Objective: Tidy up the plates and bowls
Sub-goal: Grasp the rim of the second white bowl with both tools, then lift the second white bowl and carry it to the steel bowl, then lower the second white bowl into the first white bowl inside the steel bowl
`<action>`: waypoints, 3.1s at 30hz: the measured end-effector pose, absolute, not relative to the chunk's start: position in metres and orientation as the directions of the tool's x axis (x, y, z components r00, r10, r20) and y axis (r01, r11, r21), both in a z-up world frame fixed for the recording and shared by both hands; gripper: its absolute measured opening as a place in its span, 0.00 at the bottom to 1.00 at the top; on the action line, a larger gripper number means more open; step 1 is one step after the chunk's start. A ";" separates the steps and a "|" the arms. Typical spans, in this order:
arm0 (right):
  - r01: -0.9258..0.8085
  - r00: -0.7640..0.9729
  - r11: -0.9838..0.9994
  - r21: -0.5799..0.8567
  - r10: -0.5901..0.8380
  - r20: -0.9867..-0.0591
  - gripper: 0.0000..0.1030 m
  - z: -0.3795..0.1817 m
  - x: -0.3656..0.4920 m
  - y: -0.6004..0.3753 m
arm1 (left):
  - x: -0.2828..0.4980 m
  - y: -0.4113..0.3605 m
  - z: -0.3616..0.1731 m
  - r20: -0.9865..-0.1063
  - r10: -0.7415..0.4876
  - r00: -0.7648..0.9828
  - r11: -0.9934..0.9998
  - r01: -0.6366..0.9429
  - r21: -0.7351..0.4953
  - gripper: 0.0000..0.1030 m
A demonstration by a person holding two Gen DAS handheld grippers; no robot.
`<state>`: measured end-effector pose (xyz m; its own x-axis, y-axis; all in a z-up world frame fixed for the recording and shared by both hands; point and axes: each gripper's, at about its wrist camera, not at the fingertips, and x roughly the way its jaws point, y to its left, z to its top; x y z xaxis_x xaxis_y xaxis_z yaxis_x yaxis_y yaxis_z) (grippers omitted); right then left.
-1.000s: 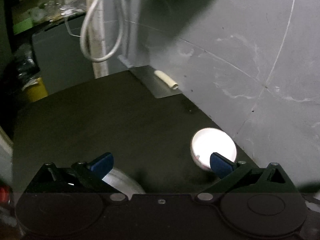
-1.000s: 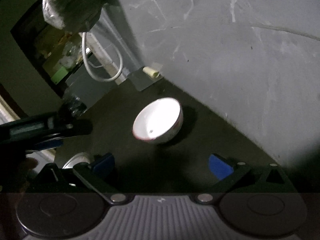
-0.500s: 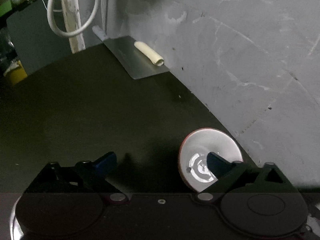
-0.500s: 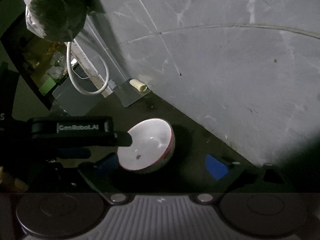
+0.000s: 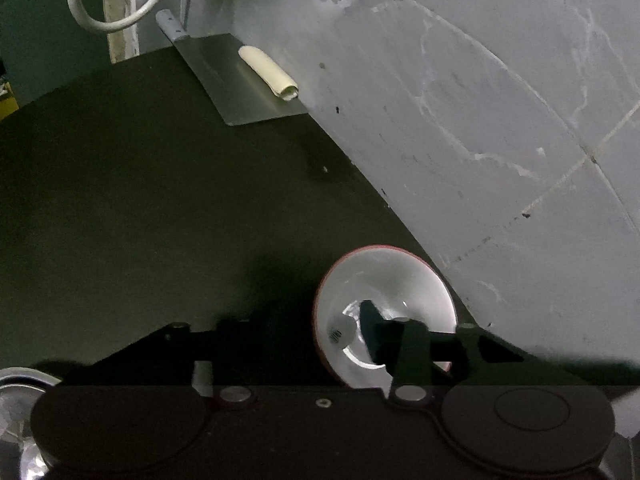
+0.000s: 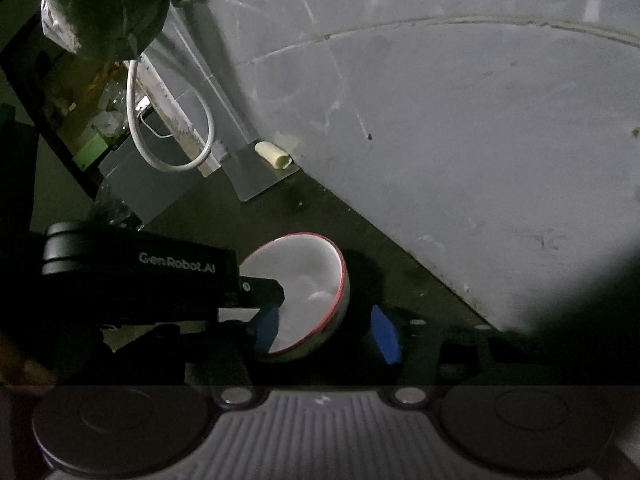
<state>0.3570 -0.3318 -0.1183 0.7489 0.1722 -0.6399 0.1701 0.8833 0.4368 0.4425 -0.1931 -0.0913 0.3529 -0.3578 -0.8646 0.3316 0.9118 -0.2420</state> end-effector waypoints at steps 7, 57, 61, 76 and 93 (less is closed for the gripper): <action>0.146 0.746 0.885 0.441 0.195 -0.637 0.39 -0.118 0.356 -0.331 | 0.438 -0.192 -0.093 -0.866 -0.370 0.337 0.909 0.322 -0.263 0.16; -0.300 0.656 0.860 0.412 0.500 -0.565 0.33 -0.027 0.196 -0.241 | 0.226 -0.030 -0.007 -0.682 -0.444 0.581 0.895 0.250 -0.370 0.15; -0.331 0.618 0.856 0.397 0.515 -0.594 0.33 -0.028 0.184 -0.229 | 0.214 -0.019 -0.015 -0.689 -0.441 0.575 0.894 0.220 -0.389 0.15; -0.398 0.487 0.844 0.358 0.526 -0.697 0.33 -0.034 0.160 -0.205 | 0.171 0.007 -0.048 -0.723 -0.459 0.517 0.880 0.152 -0.450 0.17; -0.383 0.460 0.856 0.347 0.503 -0.732 0.33 -0.039 0.173 -0.200 | 0.168 -0.001 -0.048 -0.786 -0.414 0.459 0.909 0.165 -0.383 0.20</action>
